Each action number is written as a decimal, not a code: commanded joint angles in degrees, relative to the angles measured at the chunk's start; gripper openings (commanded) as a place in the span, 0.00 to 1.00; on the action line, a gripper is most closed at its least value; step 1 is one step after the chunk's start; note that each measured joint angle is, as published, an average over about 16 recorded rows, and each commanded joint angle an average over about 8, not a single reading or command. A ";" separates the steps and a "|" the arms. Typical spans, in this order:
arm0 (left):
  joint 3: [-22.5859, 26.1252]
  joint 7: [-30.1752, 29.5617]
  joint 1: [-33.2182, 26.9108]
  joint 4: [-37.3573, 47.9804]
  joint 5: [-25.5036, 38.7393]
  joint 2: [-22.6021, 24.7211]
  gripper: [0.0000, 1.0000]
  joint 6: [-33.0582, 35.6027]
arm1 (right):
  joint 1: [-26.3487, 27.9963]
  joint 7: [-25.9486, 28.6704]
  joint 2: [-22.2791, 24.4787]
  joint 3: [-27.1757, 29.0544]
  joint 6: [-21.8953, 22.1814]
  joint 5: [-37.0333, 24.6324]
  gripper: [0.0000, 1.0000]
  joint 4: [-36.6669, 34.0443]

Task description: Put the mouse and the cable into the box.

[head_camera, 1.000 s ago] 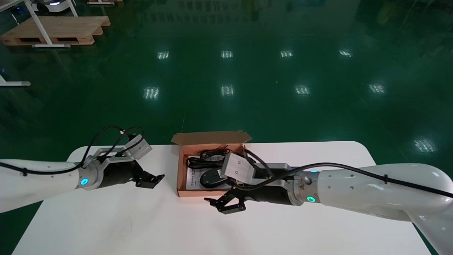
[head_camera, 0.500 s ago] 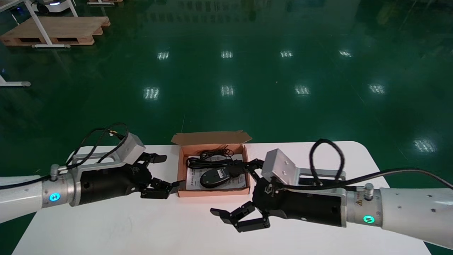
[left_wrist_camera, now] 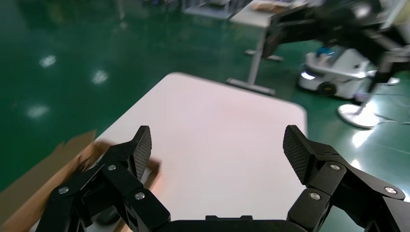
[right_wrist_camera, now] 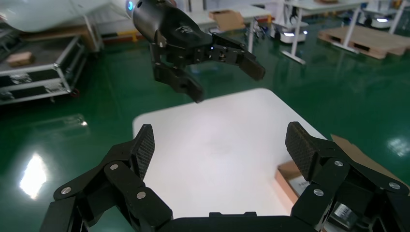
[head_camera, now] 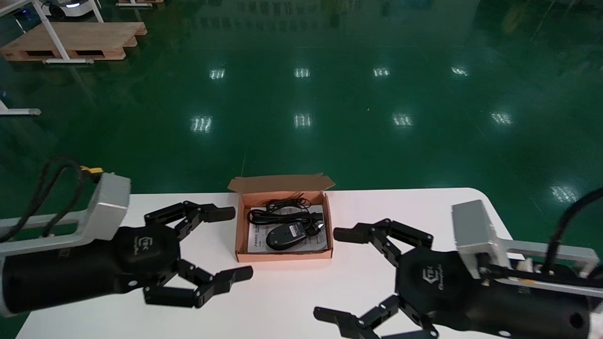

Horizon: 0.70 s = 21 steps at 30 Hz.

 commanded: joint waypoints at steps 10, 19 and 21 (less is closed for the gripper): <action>-6.98 0.88 5.77 -10.42 -11.99 -6.25 1.00 10.49 | -5.67 2.73 6.58 9.18 -8.51 6.93 1.00 5.31; -7.18 0.89 5.95 -10.62 -12.30 -6.41 1.00 10.75 | -5.85 2.78 6.73 9.41 -8.73 7.21 1.00 5.45; -7.00 0.88 5.81 -10.37 -11.99 -6.27 1.00 10.48 | -5.71 2.73 6.57 9.19 -8.52 7.03 1.00 5.32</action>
